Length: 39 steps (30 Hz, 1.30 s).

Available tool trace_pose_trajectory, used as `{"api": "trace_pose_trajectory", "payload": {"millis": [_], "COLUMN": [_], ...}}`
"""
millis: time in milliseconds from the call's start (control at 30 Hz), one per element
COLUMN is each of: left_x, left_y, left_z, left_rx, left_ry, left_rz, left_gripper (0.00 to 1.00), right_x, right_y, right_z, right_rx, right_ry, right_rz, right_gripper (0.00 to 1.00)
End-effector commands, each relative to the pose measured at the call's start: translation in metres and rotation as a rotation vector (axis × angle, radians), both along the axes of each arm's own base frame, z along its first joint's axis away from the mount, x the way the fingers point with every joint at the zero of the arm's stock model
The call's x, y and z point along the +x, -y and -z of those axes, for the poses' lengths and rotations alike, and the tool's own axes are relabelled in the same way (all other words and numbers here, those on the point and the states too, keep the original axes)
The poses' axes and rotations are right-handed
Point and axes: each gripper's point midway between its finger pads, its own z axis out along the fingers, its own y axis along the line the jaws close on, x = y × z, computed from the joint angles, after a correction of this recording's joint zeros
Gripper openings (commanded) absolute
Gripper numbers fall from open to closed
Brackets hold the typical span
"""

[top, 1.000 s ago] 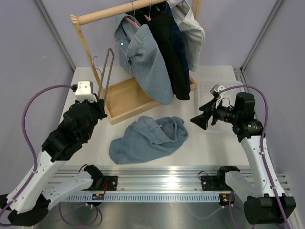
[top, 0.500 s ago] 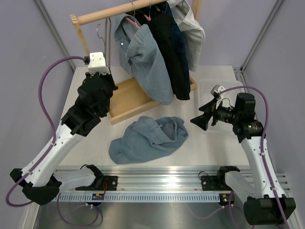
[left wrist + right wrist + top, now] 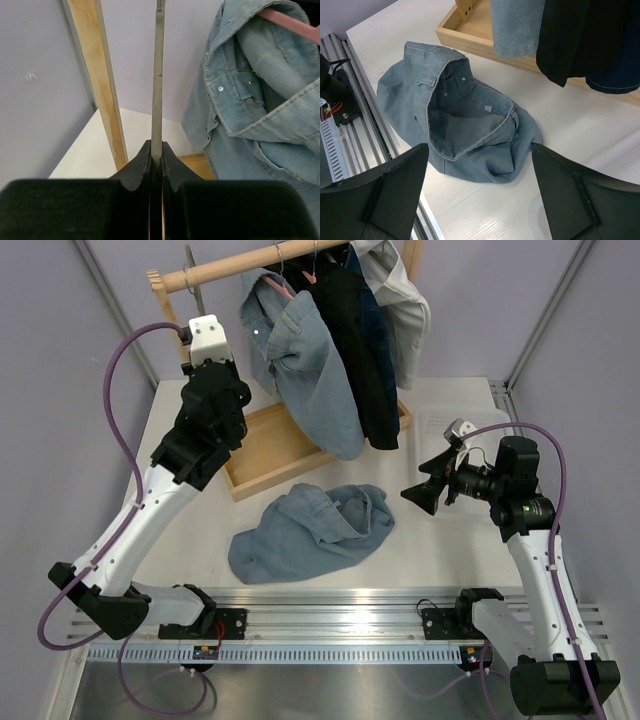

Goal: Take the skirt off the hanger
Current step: Place the hanger at the clothesline.

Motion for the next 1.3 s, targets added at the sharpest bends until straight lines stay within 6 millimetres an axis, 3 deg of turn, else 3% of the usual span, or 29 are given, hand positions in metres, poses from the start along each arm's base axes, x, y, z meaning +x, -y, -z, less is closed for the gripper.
{"api": "trace_pose_trajectory", "payload": {"millis": [0,267,600,800,1000,1200,1267], "left_x": [0.006,0.029,0.028,0.023,0.015,-0.001,-0.011], "left_y": [-0.017,-0.03,-0.04,-0.036,-0.026,0.0,0.012], "left_z": [-0.029,-0.006,0.007,0.02,0.024,-0.003,-0.006], "left_rx": [-0.06,-0.018,-0.043,-0.07,-0.116,-0.145,-0.122], "left_ry": [0.085,0.002,-0.009,-0.028,-0.009,0.091,0.103], "left_rz": [-0.118,-0.222,-0.226,-0.178,-0.077,0.167,0.271], "left_gripper": [0.0,0.0,0.0,0.01,0.37,0.83,0.92], "right_x": [-0.003,0.0,0.007,-0.006,-0.03,-0.057,-0.06], "right_y": [-0.001,0.0,0.007,0.002,-0.006,-0.014,-0.018], "right_z": [-0.007,-0.004,0.003,0.003,0.008,0.019,0.019], "right_rx": [0.002,-0.007,-0.012,-0.013,-0.02,-0.031,-0.05], "right_ry": [0.032,0.029,0.005,0.005,0.032,0.114,0.125], "right_rz": [-0.019,-0.016,0.008,-0.072,-0.22,-0.376,-0.405], "right_gripper": [0.92,0.92,0.91,0.93,0.95,0.99,1.0]}}
